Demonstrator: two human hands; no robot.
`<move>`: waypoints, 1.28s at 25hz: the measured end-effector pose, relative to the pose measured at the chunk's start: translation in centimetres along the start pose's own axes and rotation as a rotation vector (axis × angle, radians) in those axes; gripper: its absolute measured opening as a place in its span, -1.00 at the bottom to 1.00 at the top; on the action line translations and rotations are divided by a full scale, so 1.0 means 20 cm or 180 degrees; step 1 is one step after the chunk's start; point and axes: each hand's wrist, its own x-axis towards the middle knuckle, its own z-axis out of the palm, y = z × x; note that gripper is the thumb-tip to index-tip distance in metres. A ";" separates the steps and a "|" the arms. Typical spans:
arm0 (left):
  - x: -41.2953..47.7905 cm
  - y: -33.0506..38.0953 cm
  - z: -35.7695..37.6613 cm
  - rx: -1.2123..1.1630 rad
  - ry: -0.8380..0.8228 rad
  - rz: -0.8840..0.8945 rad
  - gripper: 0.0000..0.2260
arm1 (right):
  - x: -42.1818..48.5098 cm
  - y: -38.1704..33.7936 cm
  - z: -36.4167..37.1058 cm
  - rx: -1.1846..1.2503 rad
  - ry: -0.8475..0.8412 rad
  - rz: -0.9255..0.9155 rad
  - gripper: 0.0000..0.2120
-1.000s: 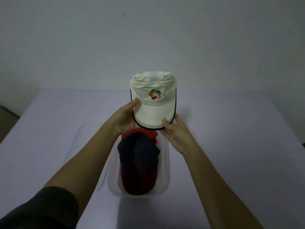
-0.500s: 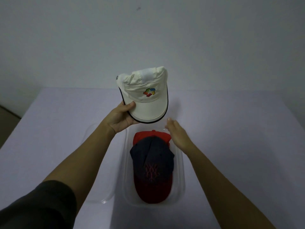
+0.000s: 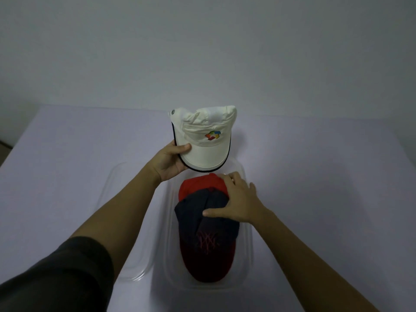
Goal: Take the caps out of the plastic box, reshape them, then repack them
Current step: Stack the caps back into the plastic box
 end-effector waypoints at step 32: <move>-0.06 -0.15 0.12 0.2568 0.1248 -0.1225 -0.40 | 0.26 0.24 -0.15 -0.0185 0.1370 -0.0749 -0.57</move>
